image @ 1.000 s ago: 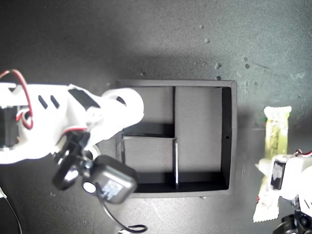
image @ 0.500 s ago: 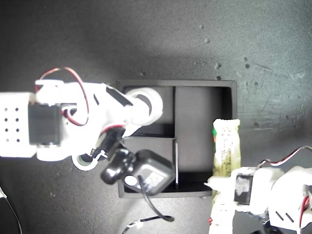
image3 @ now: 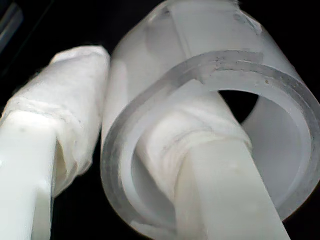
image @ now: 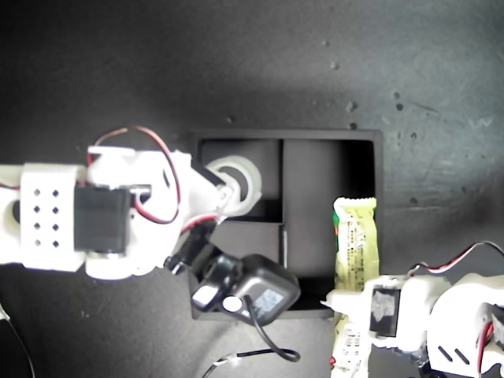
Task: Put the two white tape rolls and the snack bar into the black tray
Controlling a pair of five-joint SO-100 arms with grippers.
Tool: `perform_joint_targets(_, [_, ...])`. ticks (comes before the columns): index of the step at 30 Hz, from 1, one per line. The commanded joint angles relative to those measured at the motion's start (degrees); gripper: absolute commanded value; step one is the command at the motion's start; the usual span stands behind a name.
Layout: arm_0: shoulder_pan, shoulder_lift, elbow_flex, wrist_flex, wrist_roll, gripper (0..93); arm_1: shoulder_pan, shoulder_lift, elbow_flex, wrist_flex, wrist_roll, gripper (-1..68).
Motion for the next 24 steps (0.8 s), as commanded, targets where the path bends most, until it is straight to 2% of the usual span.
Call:
perform_joint_targets(1, [0.53, -0.18, -4.57, 1.23, -0.62, 4.2, 0.35, 0.53, -1.49, -0.7, -11.34, 3.8])
perform_joint_targets(2, [0.7, -0.7, -5.54, 2.37, -0.7, 6.7, 0.35, 0.53, -1.32, -0.53, -11.34, 5.7])
perform_joint_targets(4, [0.97, -2.64, -8.88, 6.24, -1.58, 12.7, 0.26, 0.53, -0.97, 0.26, -11.07, 18.3])
perform_joint_targets(6, [1.14, -3.87, -11.07, 8.79, -2.55, 18.1, 0.26, 0.53, -0.7, 1.23, -10.99, 27.9])
perform_joint_targets(8, [1.23, -3.87, -11.6, 9.58, -2.64, 19.9, 0.26, 0.53, -0.79, 2.72, -10.81, 31.3])
perform_joint_targets(11, [0.97, -1.76, -11.87, 11.95, -2.46, 20.1, 0.62, 0.53, -2.55, 7.12, -11.25, 31.8])
perform_joint_targets(17, [0.53, 9.49, -8.79, 18.54, -3.25, 18.1, 2.99, 1.23, -13.18, 24.26, -13.62, 28.6])
perform_joint_targets(24, [3.34, 29.79, 9.67, 17.14, -10.11, 14.5, 9.32, 2.72, -27.86, 40.87, -12.13, 22.9])
